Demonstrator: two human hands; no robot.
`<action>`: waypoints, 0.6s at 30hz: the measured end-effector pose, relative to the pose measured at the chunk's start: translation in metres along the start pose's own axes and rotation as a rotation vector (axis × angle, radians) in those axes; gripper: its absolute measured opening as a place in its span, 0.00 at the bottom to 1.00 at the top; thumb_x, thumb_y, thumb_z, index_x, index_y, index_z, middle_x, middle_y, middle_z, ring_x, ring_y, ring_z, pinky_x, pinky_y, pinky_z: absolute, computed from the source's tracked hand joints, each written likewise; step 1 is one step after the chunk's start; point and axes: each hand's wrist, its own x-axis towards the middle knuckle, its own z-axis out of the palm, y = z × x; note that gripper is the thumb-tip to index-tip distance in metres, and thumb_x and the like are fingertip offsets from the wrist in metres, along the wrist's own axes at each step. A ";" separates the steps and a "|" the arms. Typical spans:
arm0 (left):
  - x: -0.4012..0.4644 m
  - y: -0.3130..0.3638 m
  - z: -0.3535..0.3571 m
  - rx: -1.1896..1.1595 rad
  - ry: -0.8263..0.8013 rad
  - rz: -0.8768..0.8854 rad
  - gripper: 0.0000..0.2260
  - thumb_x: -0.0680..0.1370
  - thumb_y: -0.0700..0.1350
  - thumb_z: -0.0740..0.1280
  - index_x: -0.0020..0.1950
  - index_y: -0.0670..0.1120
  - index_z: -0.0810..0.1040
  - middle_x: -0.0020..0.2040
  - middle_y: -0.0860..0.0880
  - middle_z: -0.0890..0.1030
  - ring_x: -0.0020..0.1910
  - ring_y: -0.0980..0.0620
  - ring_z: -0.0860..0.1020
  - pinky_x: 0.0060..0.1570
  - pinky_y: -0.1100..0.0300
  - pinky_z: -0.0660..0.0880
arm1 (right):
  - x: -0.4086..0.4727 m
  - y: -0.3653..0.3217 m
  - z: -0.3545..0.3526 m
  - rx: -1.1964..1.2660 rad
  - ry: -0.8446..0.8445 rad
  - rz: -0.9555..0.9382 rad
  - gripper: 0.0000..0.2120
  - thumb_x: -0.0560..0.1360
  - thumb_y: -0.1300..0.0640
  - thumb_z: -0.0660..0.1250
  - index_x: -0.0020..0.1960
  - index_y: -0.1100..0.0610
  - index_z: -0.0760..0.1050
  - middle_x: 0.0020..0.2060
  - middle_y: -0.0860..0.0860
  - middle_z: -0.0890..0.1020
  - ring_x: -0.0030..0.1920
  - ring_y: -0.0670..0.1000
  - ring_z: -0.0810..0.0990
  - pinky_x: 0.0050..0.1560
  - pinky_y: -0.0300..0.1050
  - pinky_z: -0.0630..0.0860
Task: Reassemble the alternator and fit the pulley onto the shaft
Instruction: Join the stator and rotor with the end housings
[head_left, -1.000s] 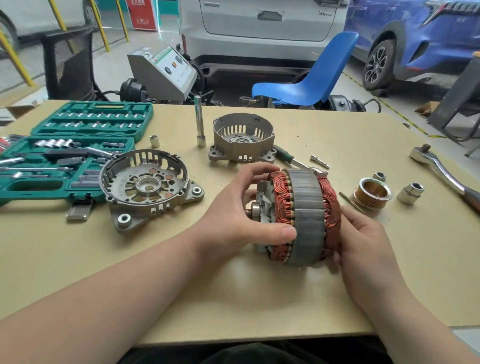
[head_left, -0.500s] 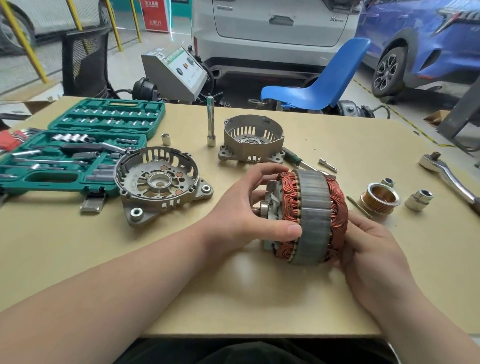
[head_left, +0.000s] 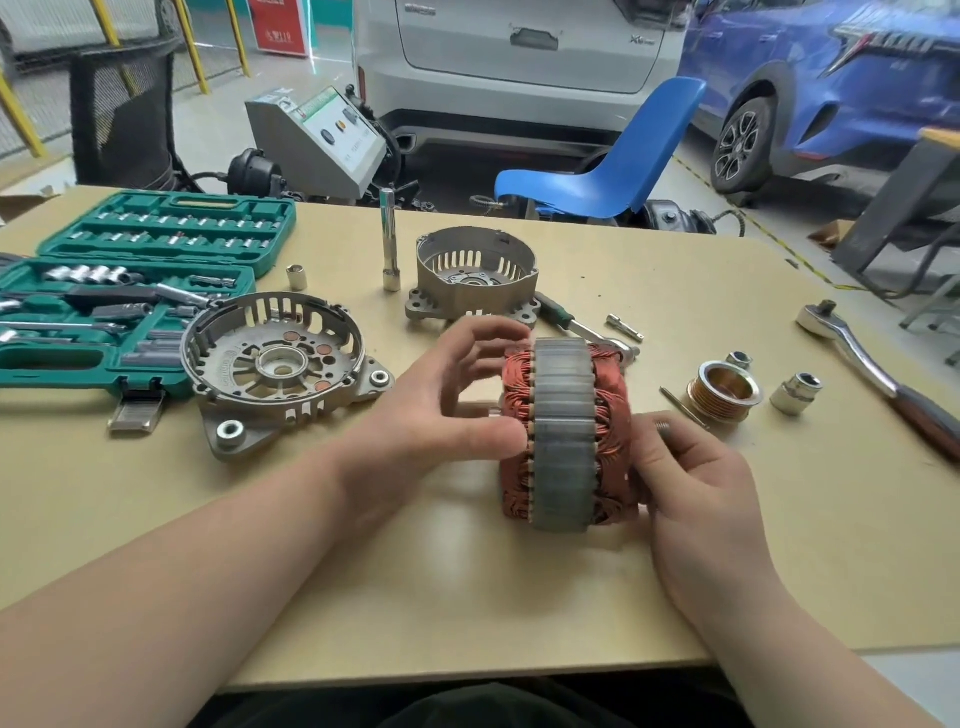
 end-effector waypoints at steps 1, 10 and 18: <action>-0.001 0.003 -0.001 0.024 0.022 0.020 0.46 0.62 0.66 0.84 0.74 0.49 0.72 0.71 0.48 0.78 0.74 0.46 0.75 0.70 0.41 0.75 | 0.001 -0.001 0.001 -0.064 -0.007 -0.051 0.24 0.76 0.35 0.71 0.44 0.58 0.82 0.34 0.61 0.80 0.33 0.56 0.75 0.35 0.53 0.73; -0.006 0.007 -0.004 0.084 0.112 0.082 0.29 0.75 0.60 0.76 0.73 0.52 0.79 0.66 0.44 0.83 0.64 0.41 0.83 0.61 0.44 0.81 | 0.004 -0.015 0.024 -0.456 -0.098 -0.395 0.11 0.79 0.47 0.71 0.44 0.53 0.83 0.35 0.46 0.82 0.36 0.50 0.80 0.35 0.44 0.75; -0.003 0.005 -0.009 0.055 0.129 0.034 0.33 0.73 0.68 0.76 0.72 0.53 0.80 0.69 0.44 0.82 0.68 0.39 0.81 0.68 0.33 0.76 | 0.008 -0.014 0.036 -0.495 -0.013 -0.421 0.16 0.80 0.47 0.71 0.39 0.57 0.80 0.32 0.47 0.78 0.34 0.52 0.76 0.34 0.50 0.72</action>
